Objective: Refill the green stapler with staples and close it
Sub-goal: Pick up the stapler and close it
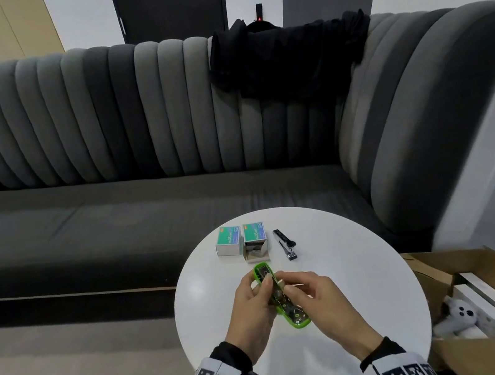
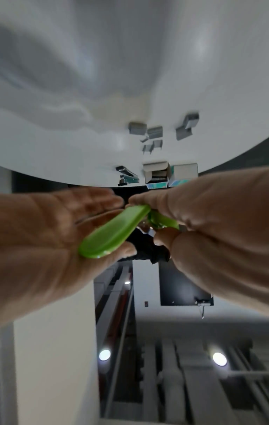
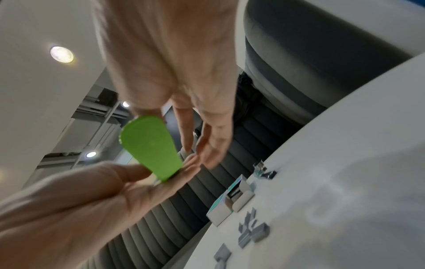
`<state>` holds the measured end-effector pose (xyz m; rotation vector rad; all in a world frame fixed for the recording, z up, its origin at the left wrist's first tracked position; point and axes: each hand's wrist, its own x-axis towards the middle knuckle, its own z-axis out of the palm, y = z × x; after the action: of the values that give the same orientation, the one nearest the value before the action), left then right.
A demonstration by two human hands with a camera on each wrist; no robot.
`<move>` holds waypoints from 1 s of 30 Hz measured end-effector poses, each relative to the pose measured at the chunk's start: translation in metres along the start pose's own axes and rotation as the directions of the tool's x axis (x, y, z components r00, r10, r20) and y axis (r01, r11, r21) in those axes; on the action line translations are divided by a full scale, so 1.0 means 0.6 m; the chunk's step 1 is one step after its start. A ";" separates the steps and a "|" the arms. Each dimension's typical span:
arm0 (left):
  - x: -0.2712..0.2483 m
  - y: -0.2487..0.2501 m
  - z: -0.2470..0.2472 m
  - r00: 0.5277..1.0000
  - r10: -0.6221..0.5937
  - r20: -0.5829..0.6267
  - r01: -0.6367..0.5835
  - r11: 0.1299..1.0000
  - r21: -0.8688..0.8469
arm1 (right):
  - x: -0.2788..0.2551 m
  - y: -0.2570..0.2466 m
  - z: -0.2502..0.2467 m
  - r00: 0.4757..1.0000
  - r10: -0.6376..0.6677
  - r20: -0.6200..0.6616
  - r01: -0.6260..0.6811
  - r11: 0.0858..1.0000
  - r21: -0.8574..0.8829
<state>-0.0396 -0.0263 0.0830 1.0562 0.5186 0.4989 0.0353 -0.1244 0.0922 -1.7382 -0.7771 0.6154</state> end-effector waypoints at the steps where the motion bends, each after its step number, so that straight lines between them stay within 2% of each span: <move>1: 0.000 0.002 -0.003 1.000 -0.001 -0.027 0.000 0.999 -0.044 | -0.005 0.000 -0.002 1.000 0.008 0.017 -0.007 0.999 -0.031; 4: -0.004 0.016 -0.008 0.997 0.028 -0.076 -0.037 0.993 -0.116 | -0.017 0.004 -0.003 0.992 0.058 0.116 -0.050 0.996 -0.068; 7: -0.010 0.025 -0.007 0.991 0.112 -0.071 -0.117 0.991 -0.072 | -0.017 0.006 -0.008 0.999 0.036 0.026 -0.039 0.988 0.148; 12: -0.019 0.030 -0.008 0.958 0.285 0.031 -0.287 0.948 0.139 | -0.016 0.003 -0.020 1.000 0.024 0.002 -0.023 0.909 0.416; 16: -0.024 0.033 -0.005 0.917 0.364 0.165 -0.400 0.846 0.353 | -0.016 -0.001 -0.021 0.998 0.001 -0.056 0.027 0.872 0.489; 19: -0.026 0.035 0.000 0.897 0.377 0.230 -0.441 0.743 0.504 | -0.016 -0.001 -0.018 0.995 -0.027 -0.093 0.066 0.895 0.441; 21: -0.027 0.037 0.002 0.891 0.390 0.232 -0.451 0.707 0.545 | -0.018 -0.003 -0.014 0.991 -0.067 -0.116 0.106 0.923 0.369; 24: -0.029 0.039 0.005 0.884 0.404 0.236 -0.463 0.679 0.570 | -0.021 -0.007 -0.008 0.978 -0.148 -0.148 0.183 0.948 0.261; 30: -0.032 0.044 0.010 0.868 0.425 0.256 -0.490 0.656 0.574 | -0.021 -0.015 0.002 0.960 -0.212 -0.182 0.243 0.955 0.170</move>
<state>-0.0544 -0.0317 0.1123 1.8809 0.3184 0.7421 0.0244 -0.1313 0.1010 -1.4761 -0.7650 0.3728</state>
